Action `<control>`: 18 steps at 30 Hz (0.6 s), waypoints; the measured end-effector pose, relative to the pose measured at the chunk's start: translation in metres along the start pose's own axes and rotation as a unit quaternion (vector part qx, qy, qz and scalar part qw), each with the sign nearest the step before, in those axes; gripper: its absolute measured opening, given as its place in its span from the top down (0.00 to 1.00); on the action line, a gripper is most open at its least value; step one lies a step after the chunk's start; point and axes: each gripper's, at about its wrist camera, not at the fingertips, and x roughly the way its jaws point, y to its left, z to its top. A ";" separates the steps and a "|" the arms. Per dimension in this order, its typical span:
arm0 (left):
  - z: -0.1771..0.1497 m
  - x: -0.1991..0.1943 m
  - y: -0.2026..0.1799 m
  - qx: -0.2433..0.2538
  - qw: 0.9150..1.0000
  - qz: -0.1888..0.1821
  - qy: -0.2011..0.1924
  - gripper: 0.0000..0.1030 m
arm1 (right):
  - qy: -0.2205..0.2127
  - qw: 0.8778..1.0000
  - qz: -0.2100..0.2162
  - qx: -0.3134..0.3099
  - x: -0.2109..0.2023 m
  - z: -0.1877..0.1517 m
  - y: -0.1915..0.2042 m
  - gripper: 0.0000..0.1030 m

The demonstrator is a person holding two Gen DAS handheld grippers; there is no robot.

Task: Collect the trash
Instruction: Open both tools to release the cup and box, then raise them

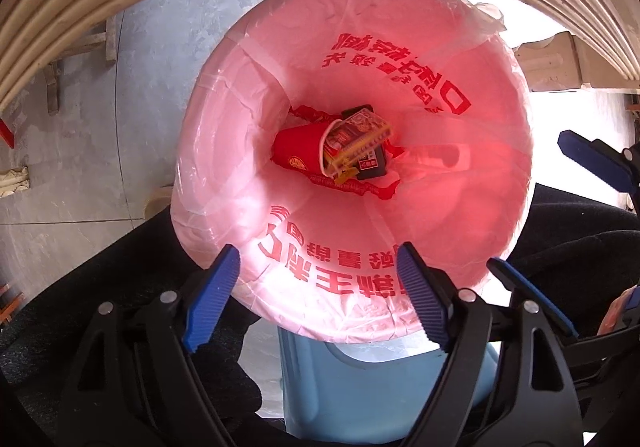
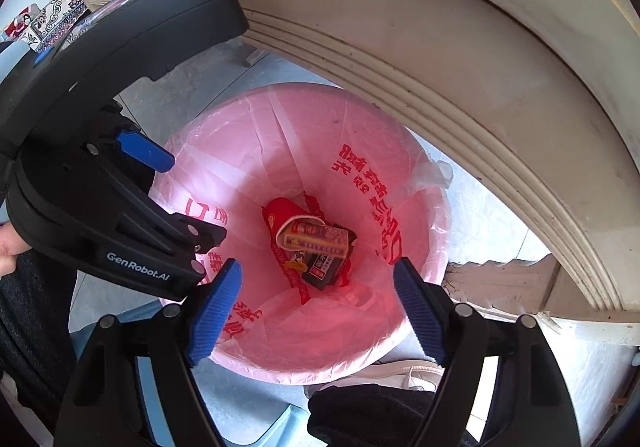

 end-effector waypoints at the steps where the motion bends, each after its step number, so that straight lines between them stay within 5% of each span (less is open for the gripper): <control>1: -0.001 -0.001 0.000 0.000 1.000 0.000 -0.001 0.24 | -0.001 1.000 0.000 0.000 0.000 0.000 0.000 0.26; 11: -0.015 -0.020 -0.011 0.008 0.999 0.015 -0.027 0.24 | -0.012 1.000 -0.005 -0.003 -0.013 -0.007 0.007 0.26; 18: -0.041 -0.062 -0.018 0.014 0.997 0.003 -0.074 0.24 | -0.049 0.999 0.006 0.008 -0.057 -0.019 0.015 0.26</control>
